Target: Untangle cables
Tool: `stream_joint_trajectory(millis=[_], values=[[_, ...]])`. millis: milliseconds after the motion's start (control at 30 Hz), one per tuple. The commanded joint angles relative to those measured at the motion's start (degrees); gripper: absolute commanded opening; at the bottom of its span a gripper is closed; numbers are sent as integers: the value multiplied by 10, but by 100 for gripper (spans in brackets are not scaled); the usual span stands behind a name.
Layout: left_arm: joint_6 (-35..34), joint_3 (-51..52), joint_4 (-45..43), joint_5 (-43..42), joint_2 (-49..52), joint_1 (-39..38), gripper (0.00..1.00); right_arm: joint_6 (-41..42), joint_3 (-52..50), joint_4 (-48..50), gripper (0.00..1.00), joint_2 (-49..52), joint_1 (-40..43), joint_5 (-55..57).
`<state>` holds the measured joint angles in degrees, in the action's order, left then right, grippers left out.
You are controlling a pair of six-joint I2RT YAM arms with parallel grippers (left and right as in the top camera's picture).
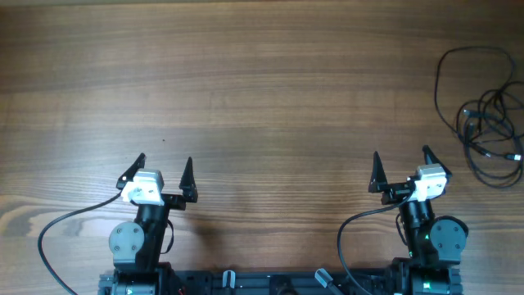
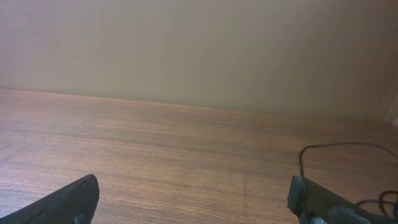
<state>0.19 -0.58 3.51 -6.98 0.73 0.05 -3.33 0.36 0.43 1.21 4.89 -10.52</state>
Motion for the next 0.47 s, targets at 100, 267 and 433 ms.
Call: stream_joint_trajectory(millis=[100,267,433], values=[[11,2,2,-10,-3,-2,100,-8,-1,3,99,-9,2,-10],[11,2,2,-10,-3,-2,100,-8,-1,3,100,-9,2,-10],[11,2,2,-10,-3,-2,100,-8,-1,3,100,-9,2,-10]])
